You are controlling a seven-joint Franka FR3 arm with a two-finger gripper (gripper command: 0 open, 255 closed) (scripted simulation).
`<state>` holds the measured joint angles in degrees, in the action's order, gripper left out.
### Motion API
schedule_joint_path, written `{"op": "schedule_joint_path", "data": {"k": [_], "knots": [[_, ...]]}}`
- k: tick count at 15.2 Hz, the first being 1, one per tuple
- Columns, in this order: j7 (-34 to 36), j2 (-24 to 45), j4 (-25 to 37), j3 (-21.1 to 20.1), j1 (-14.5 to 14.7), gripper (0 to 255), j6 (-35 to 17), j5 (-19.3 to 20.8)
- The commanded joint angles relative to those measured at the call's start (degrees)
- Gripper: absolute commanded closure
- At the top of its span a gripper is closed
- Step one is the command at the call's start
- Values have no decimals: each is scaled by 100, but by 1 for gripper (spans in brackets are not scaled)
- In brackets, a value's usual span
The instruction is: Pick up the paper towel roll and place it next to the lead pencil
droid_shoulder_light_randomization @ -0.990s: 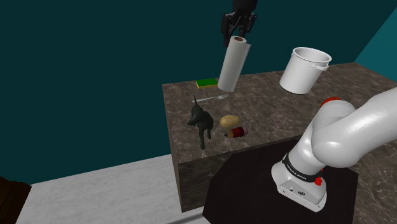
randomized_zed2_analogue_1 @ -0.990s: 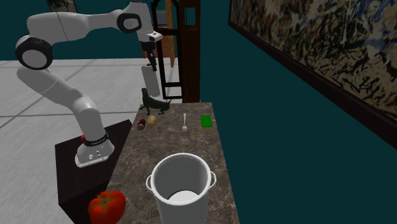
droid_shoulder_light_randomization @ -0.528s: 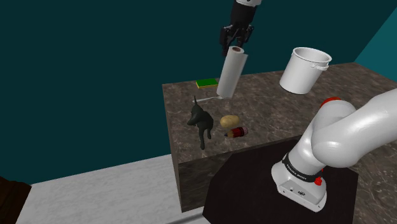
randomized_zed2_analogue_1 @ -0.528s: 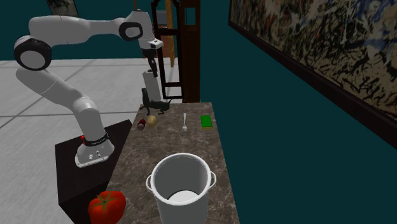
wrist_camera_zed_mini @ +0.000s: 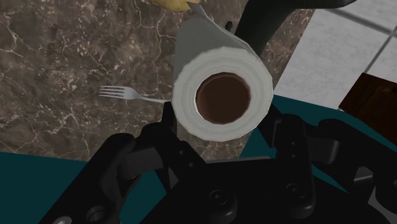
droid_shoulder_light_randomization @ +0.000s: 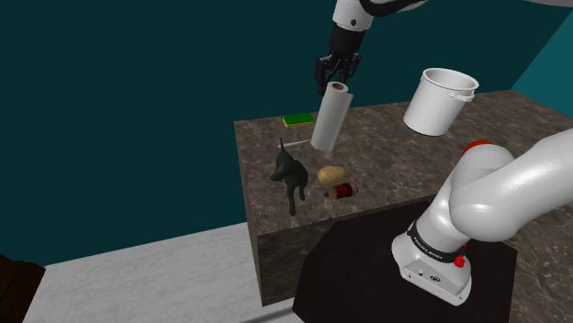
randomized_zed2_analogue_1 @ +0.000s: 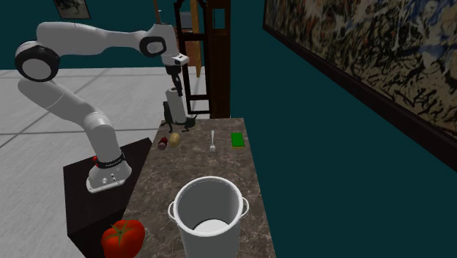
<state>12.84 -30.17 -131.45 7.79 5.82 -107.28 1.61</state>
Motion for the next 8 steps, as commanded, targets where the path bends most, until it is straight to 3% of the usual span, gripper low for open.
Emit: {"op": "schedule_joint_path", "data": {"k": [1, 8], "knots": [[0, -14, -165, 3, -3, 255, -154, 4], [-17, 31, -670, 31, -12, 255, -703, 15]]}}
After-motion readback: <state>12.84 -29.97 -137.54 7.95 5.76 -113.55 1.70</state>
